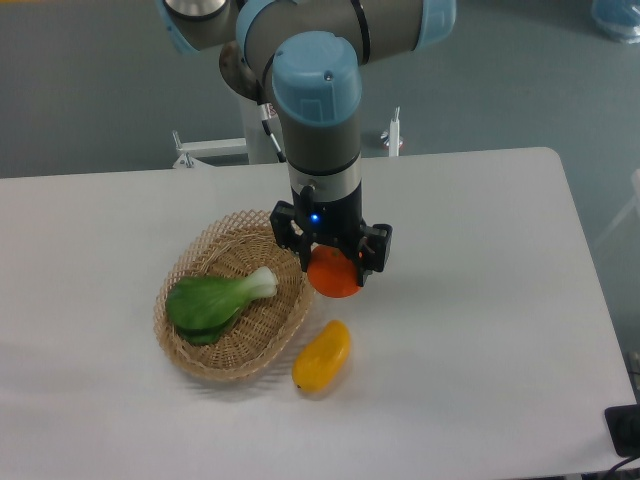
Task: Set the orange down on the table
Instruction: 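Carry the held orange away from the basket, moving the gripper sideways, then lower the orange onto the table beside the purple vegetable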
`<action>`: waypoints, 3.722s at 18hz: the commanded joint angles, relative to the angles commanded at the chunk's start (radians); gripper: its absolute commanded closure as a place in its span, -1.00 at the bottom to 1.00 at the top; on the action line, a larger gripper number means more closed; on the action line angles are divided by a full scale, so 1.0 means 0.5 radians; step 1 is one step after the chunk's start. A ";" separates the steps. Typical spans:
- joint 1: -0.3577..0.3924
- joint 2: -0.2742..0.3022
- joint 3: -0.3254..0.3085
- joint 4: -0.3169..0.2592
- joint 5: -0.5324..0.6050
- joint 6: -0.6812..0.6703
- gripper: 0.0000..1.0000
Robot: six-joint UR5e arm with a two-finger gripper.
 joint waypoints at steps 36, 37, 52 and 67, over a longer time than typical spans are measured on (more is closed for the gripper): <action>0.273 -0.598 -0.055 0.239 0.300 0.248 -0.55; 0.273 -0.607 -0.055 0.242 0.325 0.245 -0.55; 0.273 -0.666 -0.126 0.295 0.347 0.249 -0.57; 0.273 -0.651 -0.117 0.344 0.387 0.261 -1.00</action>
